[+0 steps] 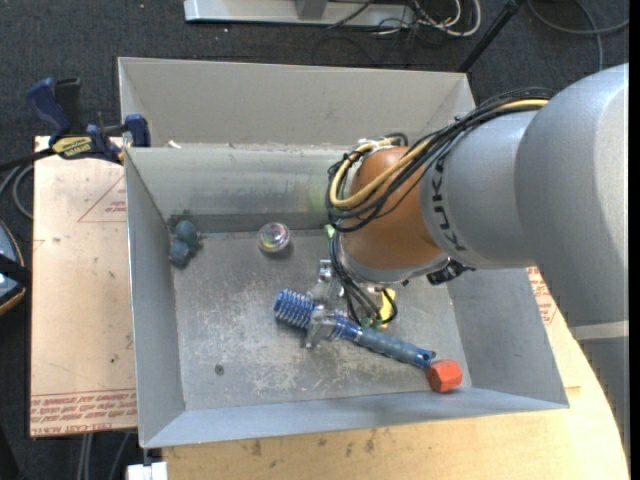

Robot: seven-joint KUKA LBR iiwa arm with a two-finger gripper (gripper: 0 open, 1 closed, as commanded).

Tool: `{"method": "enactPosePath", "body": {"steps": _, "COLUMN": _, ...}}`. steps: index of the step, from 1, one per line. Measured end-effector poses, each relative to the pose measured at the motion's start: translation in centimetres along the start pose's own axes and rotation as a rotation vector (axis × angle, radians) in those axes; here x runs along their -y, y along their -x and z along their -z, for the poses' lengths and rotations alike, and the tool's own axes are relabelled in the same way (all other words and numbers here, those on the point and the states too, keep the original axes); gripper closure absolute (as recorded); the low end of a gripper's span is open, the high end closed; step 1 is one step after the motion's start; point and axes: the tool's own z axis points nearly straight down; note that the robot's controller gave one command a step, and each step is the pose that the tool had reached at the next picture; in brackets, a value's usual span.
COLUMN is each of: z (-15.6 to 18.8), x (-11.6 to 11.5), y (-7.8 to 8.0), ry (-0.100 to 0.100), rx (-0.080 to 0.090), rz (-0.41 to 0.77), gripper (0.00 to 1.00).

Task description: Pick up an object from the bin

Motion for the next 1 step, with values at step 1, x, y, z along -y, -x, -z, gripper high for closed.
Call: {"method": "enactPosePath", "body": {"steps": 1, "z": 12.61, "x": -1.05, "y": -0.42, "ry": -0.002, "rx": -0.007, "rz": -0.018, "gripper": 1.00}}
